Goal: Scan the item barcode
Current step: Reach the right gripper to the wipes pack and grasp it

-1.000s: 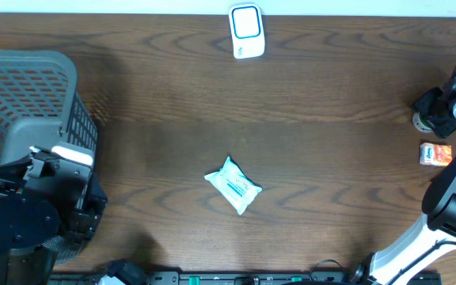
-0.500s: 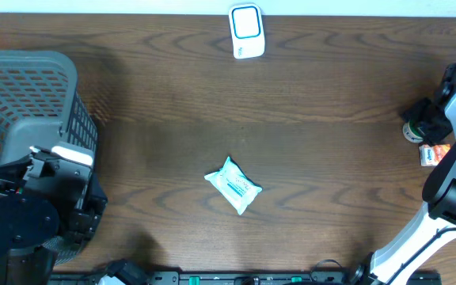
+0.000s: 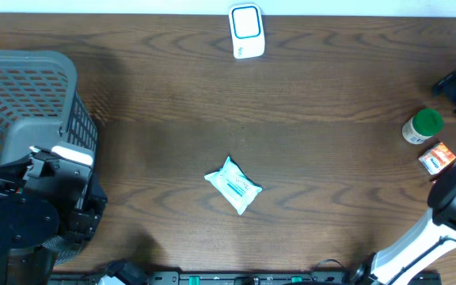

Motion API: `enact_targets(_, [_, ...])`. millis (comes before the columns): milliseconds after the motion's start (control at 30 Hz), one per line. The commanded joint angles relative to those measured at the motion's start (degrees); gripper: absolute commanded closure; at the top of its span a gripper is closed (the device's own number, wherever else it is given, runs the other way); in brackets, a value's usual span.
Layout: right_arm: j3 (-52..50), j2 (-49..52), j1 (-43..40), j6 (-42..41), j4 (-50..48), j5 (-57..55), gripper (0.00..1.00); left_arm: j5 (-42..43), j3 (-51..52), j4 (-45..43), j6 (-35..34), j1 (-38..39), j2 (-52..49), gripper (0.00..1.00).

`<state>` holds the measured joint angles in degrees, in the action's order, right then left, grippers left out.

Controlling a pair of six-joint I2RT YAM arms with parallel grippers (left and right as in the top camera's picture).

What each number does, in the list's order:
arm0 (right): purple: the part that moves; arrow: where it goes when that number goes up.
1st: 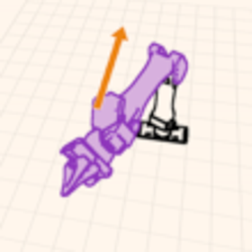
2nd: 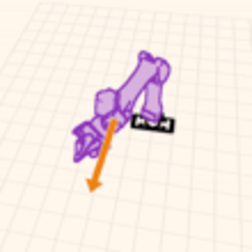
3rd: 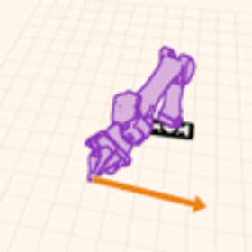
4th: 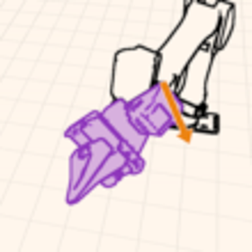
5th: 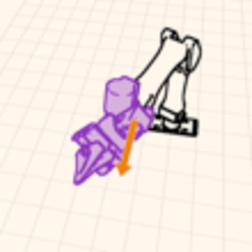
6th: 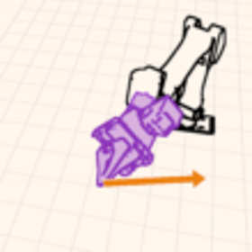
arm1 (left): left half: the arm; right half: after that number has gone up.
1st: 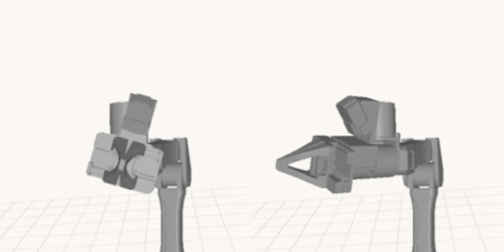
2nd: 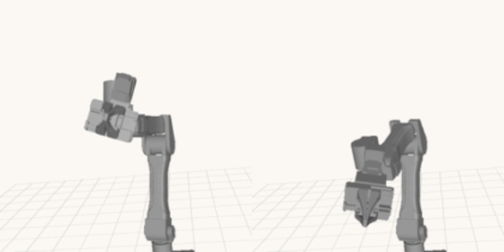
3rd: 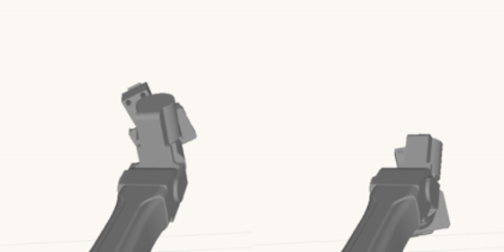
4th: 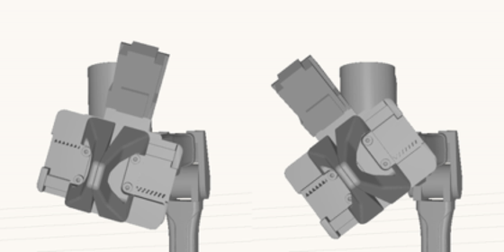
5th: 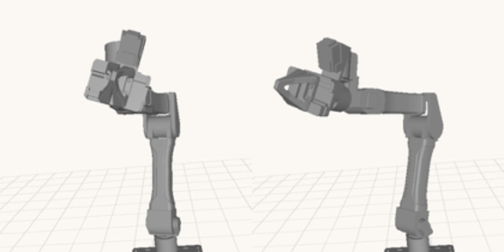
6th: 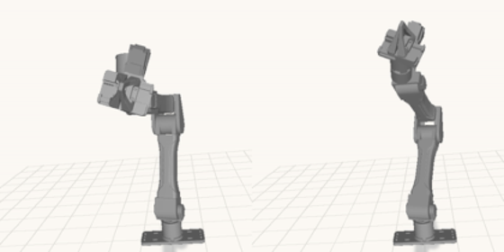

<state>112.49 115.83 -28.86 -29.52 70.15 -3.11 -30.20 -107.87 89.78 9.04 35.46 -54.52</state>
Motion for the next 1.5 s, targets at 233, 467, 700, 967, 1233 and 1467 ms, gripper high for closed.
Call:
enact_targets(233, [5.49, -8.24, 10.43, 8.96, 11.13, 25.44, 0.01, -0.50, 0.04, -0.02, 0.15, -0.02, 0.35, 0.18])
enact_targets(467, [-1.95, -8.13, 28.33, 31.65, 16.76, 28.72, 0.01, -0.48, 0.04, -0.02, 0.15, -0.02, 0.35, 0.18])
enact_targets(700, [-22.25, -8.13, 42.73, 33.46, 7.76, 33.05, 0.01, -0.50, 0.04, -0.02, 0.15, -0.02, 0.35, 0.18])
enact_targets(967, [-43.89, -8.13, 50.82, 30.95, -12.74, 48.46, 0.01, -0.48, 0.04, -0.02, 0.15, -0.02, 0.35, 0.18])
enact_targets(1233, [-55.34, -8.13, 54.84, 20.85, -27.41, 48.41, 0.01, -0.48, 0.04, -0.02, 0.15, -0.02, 0.35, 0.18])
enact_targets(1467, [-63.39, -7.89, 55.39, 17.46, -39.08, 48.04, 0.01, -0.48, 0.04, -0.02, 0.15, -0.02, 0.35, 0.18])
